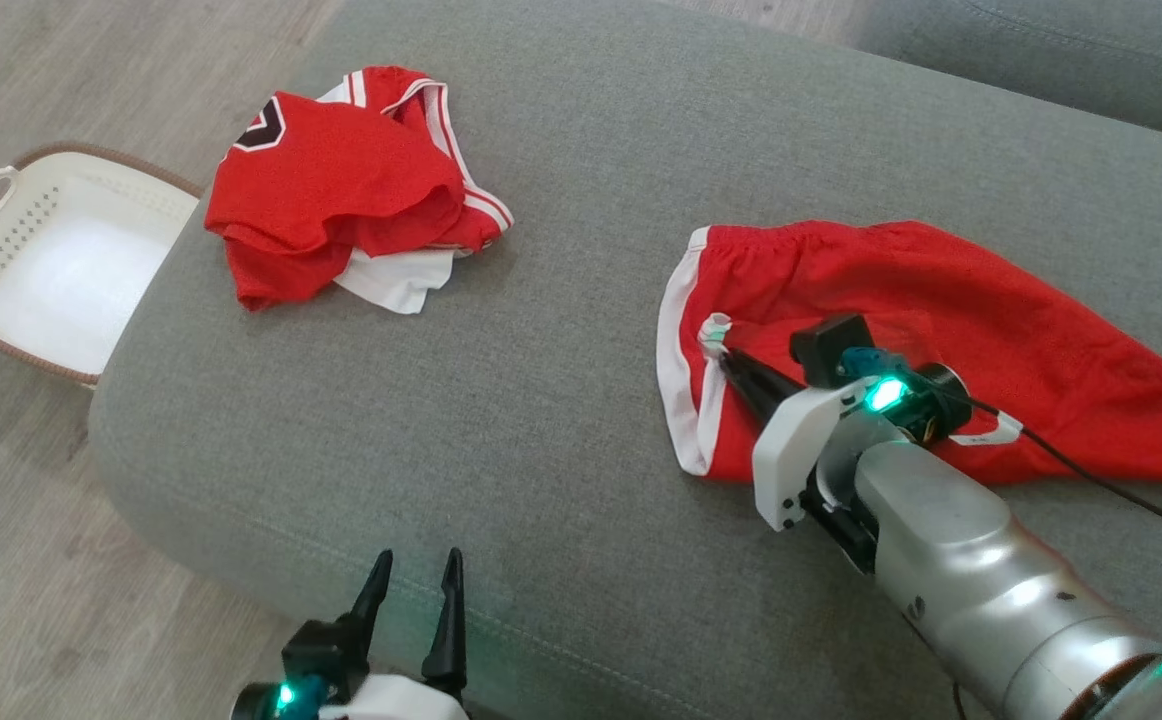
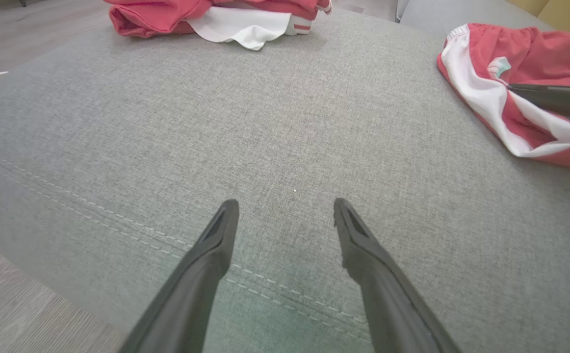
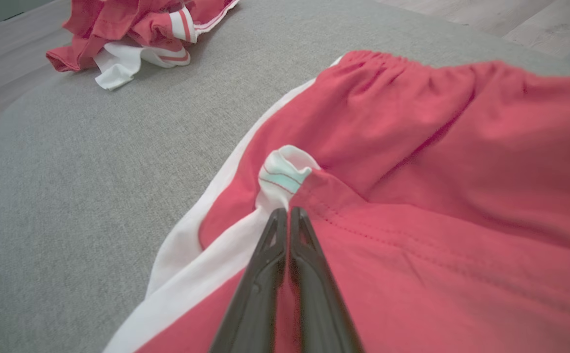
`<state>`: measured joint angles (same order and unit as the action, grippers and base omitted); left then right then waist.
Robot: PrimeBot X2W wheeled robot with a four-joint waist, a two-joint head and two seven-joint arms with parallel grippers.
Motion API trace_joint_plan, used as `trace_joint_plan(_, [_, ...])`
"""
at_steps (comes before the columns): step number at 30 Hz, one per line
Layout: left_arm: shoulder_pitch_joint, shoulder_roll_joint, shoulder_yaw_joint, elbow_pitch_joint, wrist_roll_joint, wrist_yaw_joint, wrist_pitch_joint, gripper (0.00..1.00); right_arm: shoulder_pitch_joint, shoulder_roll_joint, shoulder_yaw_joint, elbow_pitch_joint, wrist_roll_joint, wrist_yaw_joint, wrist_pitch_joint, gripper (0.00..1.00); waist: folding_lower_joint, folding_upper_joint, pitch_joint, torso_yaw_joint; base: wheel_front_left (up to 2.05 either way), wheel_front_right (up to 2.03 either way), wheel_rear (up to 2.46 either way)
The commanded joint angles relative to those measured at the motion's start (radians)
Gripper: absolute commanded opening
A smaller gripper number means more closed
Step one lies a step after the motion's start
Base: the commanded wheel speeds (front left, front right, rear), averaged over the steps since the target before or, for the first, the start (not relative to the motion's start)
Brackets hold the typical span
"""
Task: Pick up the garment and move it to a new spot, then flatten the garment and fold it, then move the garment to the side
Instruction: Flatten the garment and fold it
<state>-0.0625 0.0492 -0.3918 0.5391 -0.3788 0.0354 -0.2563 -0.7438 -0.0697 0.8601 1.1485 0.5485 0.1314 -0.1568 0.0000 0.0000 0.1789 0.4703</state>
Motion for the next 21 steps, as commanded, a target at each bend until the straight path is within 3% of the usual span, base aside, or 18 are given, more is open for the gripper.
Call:
trace_joint_plan(1, [-0.023,0.001,0.026,-0.022,-0.003,0.007,-0.006,1.00,0.007,0.019,0.003,-0.012,0.009,-0.001,-0.007,0.00,0.0000,0.0000,-0.001,0.001,0.00,0.00,0.00])
trace_joint_plan(12, [0.006,0.001,0.069,-0.034,0.020,0.001,-0.006,1.00,-0.019,0.019,-0.089,-0.026,0.009,-0.001,-0.103,0.00,0.0000,0.0000,-0.044,-0.064,0.00,0.00,0.00])
trace_joint_plan(16, [0.014,0.001,0.102,-0.042,0.036,-0.002,-0.006,1.00,0.035,-0.007,-0.261,-0.191,-0.055,-0.001,-0.105,0.00,0.0000,0.0000,-0.077,-0.152,0.00,0.00,0.00])
trace_joint_plan(21, [0.018,0.001,0.134,-0.039,0.054,-0.011,-0.006,1.00,0.150,-0.010,-0.364,-0.327,-0.140,-0.001,-0.105,0.00,0.0000,0.0000,-0.107,-0.258,0.00,0.00,0.00])
